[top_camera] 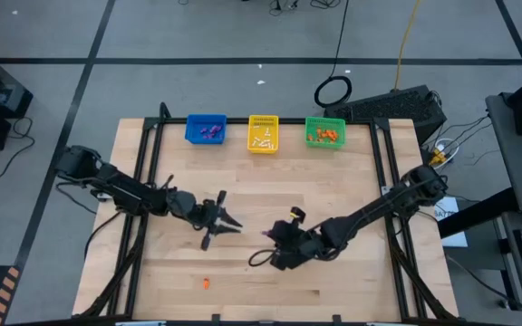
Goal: Sort Halloween decoration
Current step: Put the violet skeleton toy into the blue bin
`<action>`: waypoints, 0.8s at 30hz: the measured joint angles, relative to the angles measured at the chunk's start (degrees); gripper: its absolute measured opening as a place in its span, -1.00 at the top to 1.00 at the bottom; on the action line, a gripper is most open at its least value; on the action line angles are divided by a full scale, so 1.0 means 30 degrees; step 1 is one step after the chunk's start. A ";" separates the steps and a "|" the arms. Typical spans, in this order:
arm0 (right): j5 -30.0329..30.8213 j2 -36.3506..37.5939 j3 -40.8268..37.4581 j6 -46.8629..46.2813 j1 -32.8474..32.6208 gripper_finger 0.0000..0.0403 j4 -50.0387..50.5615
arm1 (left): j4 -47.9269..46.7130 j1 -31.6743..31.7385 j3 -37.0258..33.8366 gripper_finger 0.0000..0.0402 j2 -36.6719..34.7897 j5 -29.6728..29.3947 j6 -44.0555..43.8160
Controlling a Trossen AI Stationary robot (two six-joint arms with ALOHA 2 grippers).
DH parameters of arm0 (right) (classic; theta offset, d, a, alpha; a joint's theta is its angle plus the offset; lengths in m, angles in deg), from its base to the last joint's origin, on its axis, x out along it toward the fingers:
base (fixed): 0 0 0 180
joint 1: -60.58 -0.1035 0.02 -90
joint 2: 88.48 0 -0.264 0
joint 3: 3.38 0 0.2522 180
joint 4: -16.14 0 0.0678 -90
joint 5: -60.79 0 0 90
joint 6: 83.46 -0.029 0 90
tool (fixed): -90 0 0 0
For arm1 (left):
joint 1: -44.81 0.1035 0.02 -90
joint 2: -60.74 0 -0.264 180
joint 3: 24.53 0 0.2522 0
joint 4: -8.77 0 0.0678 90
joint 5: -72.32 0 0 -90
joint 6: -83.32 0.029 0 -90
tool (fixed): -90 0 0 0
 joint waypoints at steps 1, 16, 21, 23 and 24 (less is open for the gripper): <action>0.0157 0.0000 0.0000 0.0514 0.0117 0.85 -0.0404 | -0.0017 -0.0252 0.0349 0.61 0.0331 -0.0235 0.0046; 0.1173 0.0007 0.0000 0.3824 0.0214 0.85 -0.3523 | 0.1859 -0.1119 0.3438 0.16 0.4302 -0.2814 0.0656; 0.1178 0.0007 0.0000 0.3824 0.0193 0.85 -0.3552 | 0.2651 -0.1172 0.3438 0.16 0.4662 -0.2918 0.0555; 0.1173 0.0007 0.0000 0.3824 0.0193 0.85 -0.3552 | 0.2726 -0.1182 0.3438 0.16 0.4692 -0.2960 0.0554; 0.1173 0.0007 0.0000 0.3824 0.0193 0.85 -0.3553 | 0.2747 -0.1182 0.3438 0.17 0.4698 -0.2960 0.0551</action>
